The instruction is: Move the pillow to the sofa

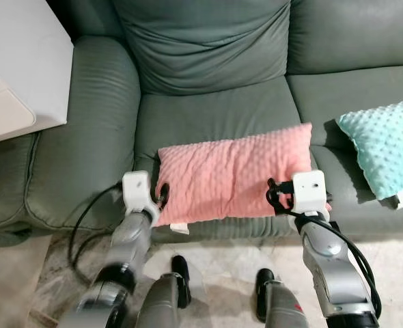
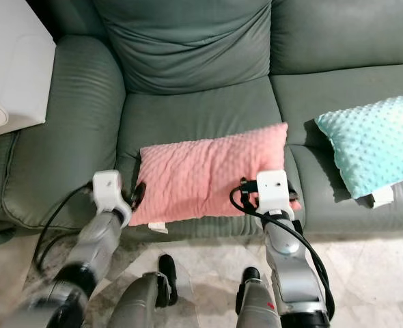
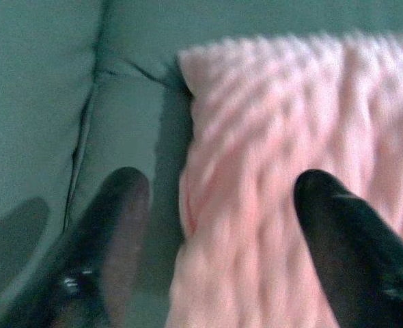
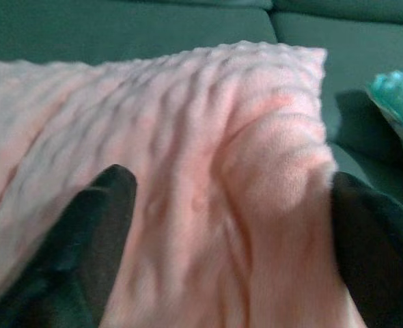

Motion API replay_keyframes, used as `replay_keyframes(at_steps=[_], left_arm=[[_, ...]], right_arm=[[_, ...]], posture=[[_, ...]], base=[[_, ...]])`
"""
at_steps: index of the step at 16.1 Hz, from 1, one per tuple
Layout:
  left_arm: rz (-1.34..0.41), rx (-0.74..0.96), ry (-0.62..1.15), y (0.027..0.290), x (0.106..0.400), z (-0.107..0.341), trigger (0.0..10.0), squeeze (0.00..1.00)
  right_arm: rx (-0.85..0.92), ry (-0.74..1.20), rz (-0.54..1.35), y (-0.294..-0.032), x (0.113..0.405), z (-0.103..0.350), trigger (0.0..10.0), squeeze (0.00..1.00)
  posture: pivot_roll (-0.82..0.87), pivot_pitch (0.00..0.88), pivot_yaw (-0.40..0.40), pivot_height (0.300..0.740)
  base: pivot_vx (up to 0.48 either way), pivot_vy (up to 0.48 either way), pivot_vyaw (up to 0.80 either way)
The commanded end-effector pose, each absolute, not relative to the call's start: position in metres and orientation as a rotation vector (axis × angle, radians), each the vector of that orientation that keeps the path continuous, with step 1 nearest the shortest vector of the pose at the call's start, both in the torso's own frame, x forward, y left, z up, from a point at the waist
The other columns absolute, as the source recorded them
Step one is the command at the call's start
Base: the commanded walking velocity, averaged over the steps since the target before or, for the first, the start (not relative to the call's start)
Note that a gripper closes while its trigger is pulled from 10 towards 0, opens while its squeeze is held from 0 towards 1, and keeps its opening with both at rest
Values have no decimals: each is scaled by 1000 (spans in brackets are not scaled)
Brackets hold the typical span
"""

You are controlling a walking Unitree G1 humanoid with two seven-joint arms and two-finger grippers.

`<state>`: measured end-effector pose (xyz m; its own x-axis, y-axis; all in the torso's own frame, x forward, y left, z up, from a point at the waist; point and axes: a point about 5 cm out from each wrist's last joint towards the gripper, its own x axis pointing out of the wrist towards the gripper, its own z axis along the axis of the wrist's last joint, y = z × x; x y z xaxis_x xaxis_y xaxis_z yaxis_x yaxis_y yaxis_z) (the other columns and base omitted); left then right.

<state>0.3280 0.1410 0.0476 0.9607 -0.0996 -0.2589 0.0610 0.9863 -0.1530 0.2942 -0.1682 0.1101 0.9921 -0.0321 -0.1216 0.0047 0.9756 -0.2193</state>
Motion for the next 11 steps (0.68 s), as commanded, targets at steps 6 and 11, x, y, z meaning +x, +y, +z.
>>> replay_keyframes(at_steps=[6, 11], left_arm=[[-142, -107, 402, 166, 277, 28, 10000, 1000], [-473, -33, 522, 140, 248, 35, 10000, 1000]], right_arm=[[-277, 343, -120, -184, 270, 84, 10000, 1000], [-189, 479, 110, -153, 252, 80, 10000, 1000]], posture=[[7, 433, 108, 740], [-5, 431, 95, 740]], base=[[0, 0, 0], [0, 0, 0]])
